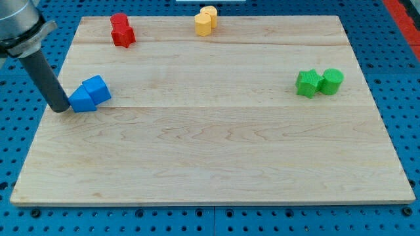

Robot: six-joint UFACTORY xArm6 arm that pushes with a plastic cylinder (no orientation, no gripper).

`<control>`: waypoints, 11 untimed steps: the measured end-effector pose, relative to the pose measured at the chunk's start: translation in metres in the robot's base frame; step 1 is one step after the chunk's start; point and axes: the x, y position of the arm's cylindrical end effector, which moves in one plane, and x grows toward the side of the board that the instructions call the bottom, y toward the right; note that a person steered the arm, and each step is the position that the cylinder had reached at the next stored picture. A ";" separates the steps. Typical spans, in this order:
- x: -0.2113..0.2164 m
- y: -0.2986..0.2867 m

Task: Push the blue triangle towards the bottom right of the board

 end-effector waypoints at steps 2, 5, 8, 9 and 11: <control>-0.022 -0.025; 0.016 0.108; 0.055 0.257; 0.075 0.308; 0.103 0.376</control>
